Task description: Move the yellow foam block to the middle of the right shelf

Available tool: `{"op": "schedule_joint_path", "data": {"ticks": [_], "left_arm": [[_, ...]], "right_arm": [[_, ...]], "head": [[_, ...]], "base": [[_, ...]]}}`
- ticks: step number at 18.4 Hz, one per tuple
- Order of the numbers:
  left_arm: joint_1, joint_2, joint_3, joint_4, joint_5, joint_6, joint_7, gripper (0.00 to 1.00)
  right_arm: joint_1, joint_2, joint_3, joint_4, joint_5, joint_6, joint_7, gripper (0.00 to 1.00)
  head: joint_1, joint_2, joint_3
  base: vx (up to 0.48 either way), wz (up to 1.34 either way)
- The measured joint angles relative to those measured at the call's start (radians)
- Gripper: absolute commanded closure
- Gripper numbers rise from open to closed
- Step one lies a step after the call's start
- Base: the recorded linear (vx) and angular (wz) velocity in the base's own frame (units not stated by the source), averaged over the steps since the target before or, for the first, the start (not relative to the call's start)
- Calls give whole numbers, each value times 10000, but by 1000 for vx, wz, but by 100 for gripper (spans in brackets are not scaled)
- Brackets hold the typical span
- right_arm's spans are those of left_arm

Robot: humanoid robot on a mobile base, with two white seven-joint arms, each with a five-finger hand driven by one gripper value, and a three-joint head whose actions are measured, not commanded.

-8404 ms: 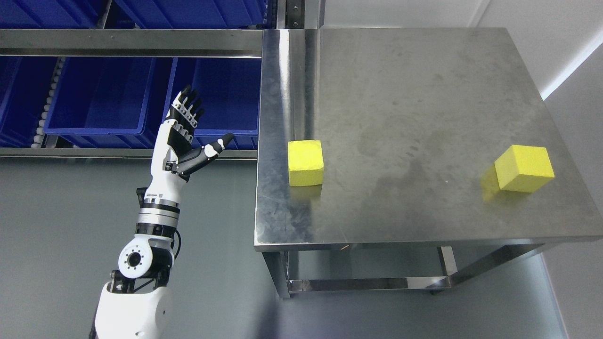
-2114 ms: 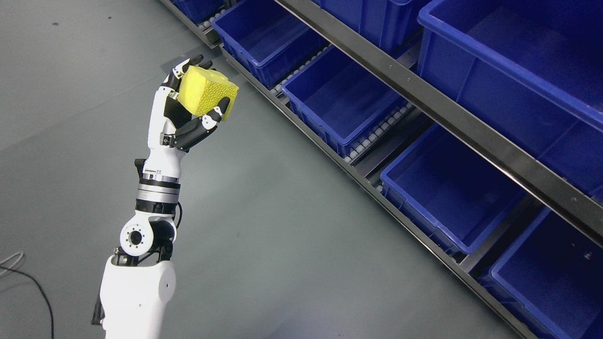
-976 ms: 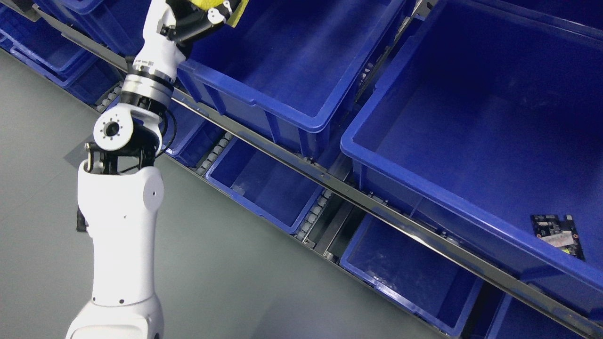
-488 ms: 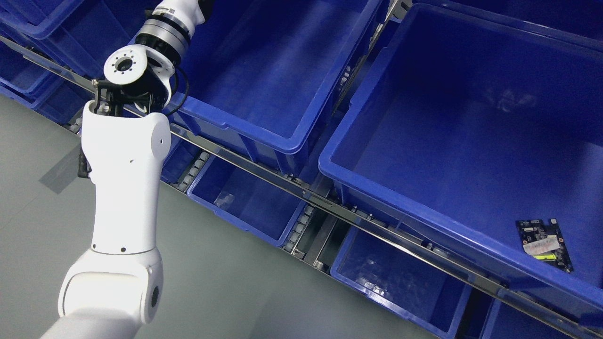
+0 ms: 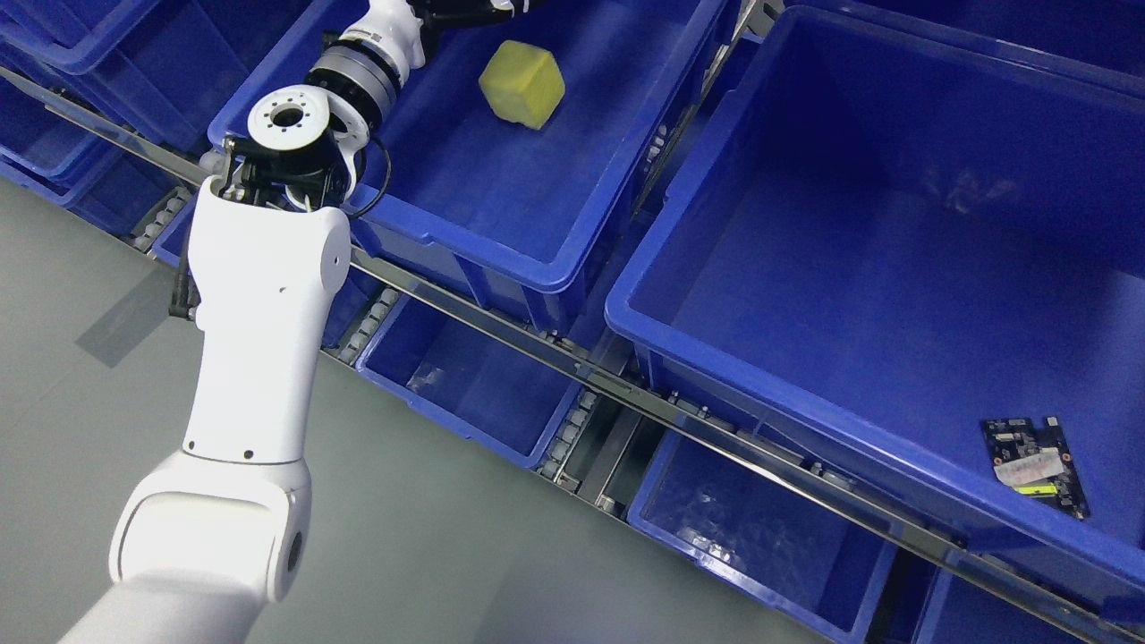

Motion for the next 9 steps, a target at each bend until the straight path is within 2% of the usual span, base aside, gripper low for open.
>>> {"op": "schedule_joint_path", "data": {"ticks": [9], "left_arm": [[-91, 0, 683, -1312, -91, 24, -52, 0]], "right_arm": [[0, 0, 0, 0, 0, 2, 0, 0]], "head": [[0, 0, 0]], "base": [[0, 0]]}}
